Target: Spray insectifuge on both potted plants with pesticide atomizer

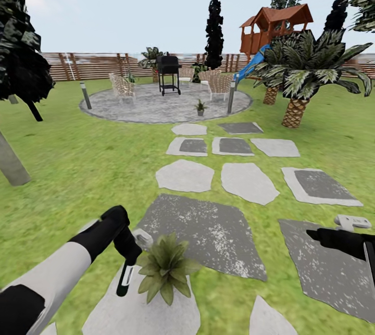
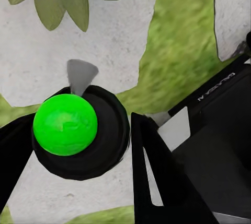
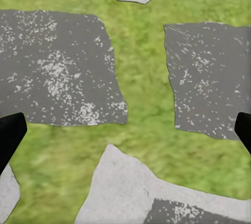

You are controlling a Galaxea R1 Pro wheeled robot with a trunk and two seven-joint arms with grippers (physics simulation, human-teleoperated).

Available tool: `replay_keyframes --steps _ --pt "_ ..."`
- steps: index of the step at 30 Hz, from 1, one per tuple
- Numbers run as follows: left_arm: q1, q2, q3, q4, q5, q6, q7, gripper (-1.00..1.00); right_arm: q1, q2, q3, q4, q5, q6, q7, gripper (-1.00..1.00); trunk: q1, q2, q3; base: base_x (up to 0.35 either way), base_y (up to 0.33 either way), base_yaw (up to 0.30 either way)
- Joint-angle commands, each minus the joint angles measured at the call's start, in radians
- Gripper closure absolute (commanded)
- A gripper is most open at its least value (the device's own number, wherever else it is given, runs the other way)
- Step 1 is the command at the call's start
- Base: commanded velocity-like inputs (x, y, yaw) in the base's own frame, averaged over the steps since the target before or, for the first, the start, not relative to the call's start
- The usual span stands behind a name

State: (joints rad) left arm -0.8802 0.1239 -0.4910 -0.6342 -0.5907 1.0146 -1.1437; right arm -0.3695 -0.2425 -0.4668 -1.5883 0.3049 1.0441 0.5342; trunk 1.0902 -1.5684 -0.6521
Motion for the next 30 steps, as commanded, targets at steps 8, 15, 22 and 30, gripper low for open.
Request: replay_keyframes --steps 8,15,22,30 --pt "0.009 -0.006 -0.011 0.002 -0.008 0.007 -0.010 1.00 -0.002 0.001 -0.001 -0.001 0.010 0.003 0.010 -1.00 0.000 -0.001 -0.003 0.003 0.002 -0.073" --pt "0.032 0.004 -0.010 0.007 -0.008 0.006 -0.010 1.00 -0.002 0.001 -0.001 -0.001 0.010 0.003 0.010 -1.00 0.000 -0.001 -0.008 0.000 0.000 -0.147" --pt "0.046 0.018 0.000 0.008 -0.008 0.005 -0.010 1.00 -0.002 0.002 -0.001 -0.001 0.010 0.003 0.010 -1.00 0.000 -0.001 -0.009 0.000 0.023 -0.025" --pt "0.043 0.037 0.048 0.044 -0.006 0.007 -0.011 1.00 -0.001 -0.001 -0.001 -0.001 0.010 0.003 0.010 -1.00 0.000 -0.001 -0.015 0.000 0.079 -0.003"
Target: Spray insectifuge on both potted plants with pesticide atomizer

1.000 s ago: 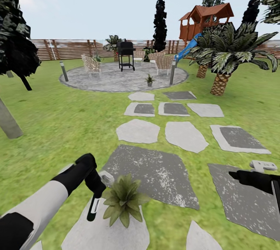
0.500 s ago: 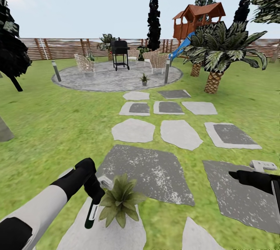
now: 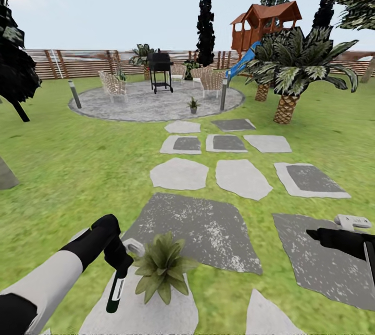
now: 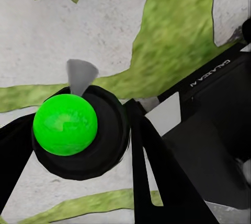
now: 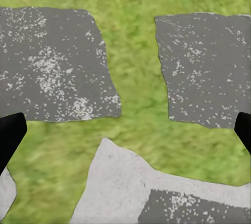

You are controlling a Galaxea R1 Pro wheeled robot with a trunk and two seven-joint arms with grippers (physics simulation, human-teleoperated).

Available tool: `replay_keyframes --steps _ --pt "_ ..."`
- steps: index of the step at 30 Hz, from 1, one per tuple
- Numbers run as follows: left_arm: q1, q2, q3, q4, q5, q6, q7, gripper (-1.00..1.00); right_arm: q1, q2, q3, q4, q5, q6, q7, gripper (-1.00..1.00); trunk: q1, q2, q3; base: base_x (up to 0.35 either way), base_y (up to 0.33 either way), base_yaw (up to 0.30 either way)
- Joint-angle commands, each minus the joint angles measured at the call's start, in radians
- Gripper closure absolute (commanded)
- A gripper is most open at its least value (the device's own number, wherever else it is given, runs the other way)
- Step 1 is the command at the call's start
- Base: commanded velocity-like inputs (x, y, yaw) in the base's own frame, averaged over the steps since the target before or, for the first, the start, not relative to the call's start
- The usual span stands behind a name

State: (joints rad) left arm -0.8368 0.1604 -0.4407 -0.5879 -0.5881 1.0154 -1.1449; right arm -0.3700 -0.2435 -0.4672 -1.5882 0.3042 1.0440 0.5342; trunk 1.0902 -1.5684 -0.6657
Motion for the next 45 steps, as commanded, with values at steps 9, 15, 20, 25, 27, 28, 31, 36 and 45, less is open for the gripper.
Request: replay_keyframes --steps 9,15,20,25,27,28,31,36,45 --pt "-0.004 -0.009 0.011 0.004 -0.009 0.006 -0.011 1.00 -0.001 -0.001 -0.001 -0.001 0.010 0.003 0.010 -1.00 0.000 -0.001 -0.011 0.000 0.011 0.000" --pt "-0.012 -0.010 0.057 0.004 -0.009 0.006 -0.010 1.00 -0.001 -0.002 -0.001 -0.001 0.010 0.003 0.010 -1.00 0.000 -0.001 -0.012 0.000 0.001 0.000" --pt "-0.023 -0.010 0.103 0.004 -0.010 0.006 -0.010 1.00 -0.001 -0.002 -0.001 -0.001 0.010 0.003 0.010 -1.00 0.000 -0.001 -0.012 0.000 0.000 0.000" --pt "-0.035 -0.011 0.128 0.005 -0.010 0.007 -0.009 1.00 -0.001 -0.003 -0.002 -0.001 0.010 0.003 0.010 -1.00 0.000 -0.001 -0.013 0.004 0.002 0.000" --pt "-0.036 -0.012 0.129 0.005 -0.009 0.007 -0.009 1.00 -0.001 -0.003 -0.003 -0.002 0.010 0.003 0.010 -1.00 0.000 -0.001 -0.014 0.067 0.045 0.000" --pt "-0.036 -0.013 0.130 0.006 -0.009 0.007 -0.010 1.00 -0.001 -0.003 -0.003 -0.002 0.010 0.003 0.010 -1.00 0.000 -0.001 -0.015 0.144 0.113 0.000" --pt "-0.037 -0.015 0.130 0.007 -0.008 0.010 -0.010 1.00 0.000 -0.003 -0.003 -0.001 0.010 0.003 0.010 -1.00 0.000 -0.001 -0.017 0.190 0.153 0.000" --pt "-0.036 -0.017 0.124 0.016 -0.007 0.010 -0.010 1.00 0.000 -0.003 -0.002 -0.001 0.010 0.003 0.010 -1.00 0.000 -0.001 -0.019 0.215 0.174 0.000" --pt "-0.036 -0.019 0.122 0.078 -0.007 0.009 -0.010 1.00 0.000 -0.002 -0.002 -0.001 0.010 0.003 0.010 -1.00 0.000 -0.001 -0.019 0.077 0.056 0.000"
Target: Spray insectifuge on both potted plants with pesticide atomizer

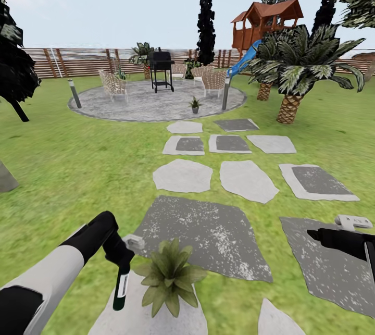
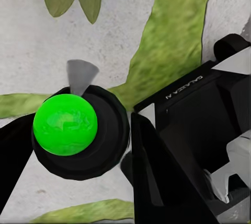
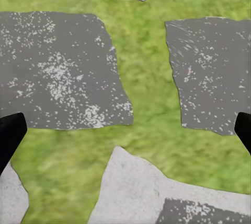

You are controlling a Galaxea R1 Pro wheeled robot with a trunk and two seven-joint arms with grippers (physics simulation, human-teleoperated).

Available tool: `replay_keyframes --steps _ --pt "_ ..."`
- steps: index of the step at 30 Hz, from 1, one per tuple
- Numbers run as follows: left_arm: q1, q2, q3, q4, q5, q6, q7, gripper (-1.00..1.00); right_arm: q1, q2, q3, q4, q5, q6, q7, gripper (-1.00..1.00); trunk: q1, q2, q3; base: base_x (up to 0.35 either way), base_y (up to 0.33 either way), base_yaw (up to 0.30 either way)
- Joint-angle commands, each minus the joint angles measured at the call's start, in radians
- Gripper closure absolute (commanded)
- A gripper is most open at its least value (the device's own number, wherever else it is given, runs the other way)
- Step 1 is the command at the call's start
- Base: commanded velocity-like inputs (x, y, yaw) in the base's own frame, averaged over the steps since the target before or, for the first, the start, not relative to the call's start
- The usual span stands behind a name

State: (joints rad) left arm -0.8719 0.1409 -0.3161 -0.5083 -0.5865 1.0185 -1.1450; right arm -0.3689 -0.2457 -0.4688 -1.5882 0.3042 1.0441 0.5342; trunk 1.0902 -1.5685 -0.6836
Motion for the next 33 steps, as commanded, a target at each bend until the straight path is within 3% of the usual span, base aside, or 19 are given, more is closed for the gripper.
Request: replay_keyframes --steps 1,15,26,33 --pt "0.000 0.001 -0.003 0.000 -0.008 0.006 -0.010 1.00 -0.001 0.000 -0.001 -0.001 0.010 0.003 0.010 -1.00 0.000 -0.001 -0.001 0.017 0.012 0.000" --pt "0.011 -0.067 -0.004 0.049 -0.007 0.001 -0.012 1.00 -0.001 -0.001 -0.001 -0.001 0.010 0.003 0.010 -1.00 0.000 -0.001 -0.001 0.002 0.002 0.000" --pt "0.011 -0.069 0.007 0.048 0.000 -0.003 -0.013 1.00 -0.001 -0.001 -0.002 -0.001 0.010 0.003 0.010 -1.00 0.000 -0.001 -0.008 0.000 0.000 0.026" --pt "0.009 -0.061 0.011 0.048 0.069 -0.004 -0.013 1.00 -0.001 -0.001 -0.002 -0.001 0.010 0.003 0.010 -1.00 0.000 -0.001 -0.016 0.000 0.000 0.069"
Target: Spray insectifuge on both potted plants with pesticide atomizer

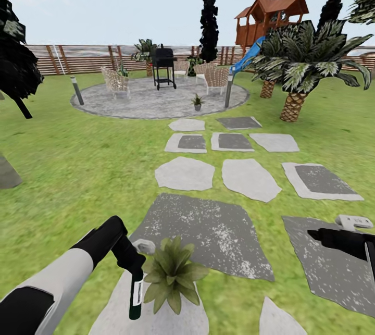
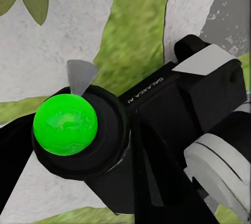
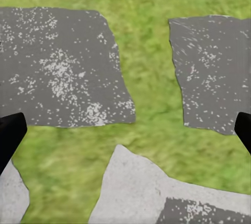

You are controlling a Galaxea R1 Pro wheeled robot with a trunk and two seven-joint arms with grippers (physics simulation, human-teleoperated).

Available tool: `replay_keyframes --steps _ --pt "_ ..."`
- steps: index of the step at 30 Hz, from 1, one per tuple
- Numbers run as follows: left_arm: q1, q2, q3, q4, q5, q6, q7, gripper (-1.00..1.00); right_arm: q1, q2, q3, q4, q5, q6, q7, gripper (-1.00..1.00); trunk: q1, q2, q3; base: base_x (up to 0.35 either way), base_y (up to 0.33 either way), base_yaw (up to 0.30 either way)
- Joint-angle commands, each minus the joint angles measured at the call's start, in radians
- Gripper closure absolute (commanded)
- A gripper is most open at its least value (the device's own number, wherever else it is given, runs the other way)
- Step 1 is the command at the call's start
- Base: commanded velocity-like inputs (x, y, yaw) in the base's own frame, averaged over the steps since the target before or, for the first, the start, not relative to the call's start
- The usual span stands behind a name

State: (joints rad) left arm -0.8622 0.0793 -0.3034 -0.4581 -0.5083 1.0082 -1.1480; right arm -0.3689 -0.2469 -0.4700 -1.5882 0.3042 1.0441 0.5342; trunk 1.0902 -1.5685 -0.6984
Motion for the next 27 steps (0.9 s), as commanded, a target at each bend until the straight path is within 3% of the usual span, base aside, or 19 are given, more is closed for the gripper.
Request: replay_keyframes --steps 1,7,27 --pt "0.000 0.001 -0.002 -0.002 -0.004 0.006 -0.010 1.00 -0.001 0.000 0.000 -0.001 0.010 0.003 0.010 -1.00 0.000 -0.001 -0.002 0.000 0.000 0.033" --pt "0.000 0.007 -0.001 -0.003 0.012 0.006 -0.012 1.00 -0.001 0.000 -0.001 -0.001 0.010 0.003 0.010 -1.00 0.000 -0.001 -0.002 0.000 0.000 0.009" --pt "-0.004 0.002 -0.004 -0.017 0.009 0.004 -0.005 1.00 -0.001 0.000 -0.001 -0.001 0.010 0.003 0.010 -1.00 0.000 -0.001 -0.004 0.000 0.000 0.004"
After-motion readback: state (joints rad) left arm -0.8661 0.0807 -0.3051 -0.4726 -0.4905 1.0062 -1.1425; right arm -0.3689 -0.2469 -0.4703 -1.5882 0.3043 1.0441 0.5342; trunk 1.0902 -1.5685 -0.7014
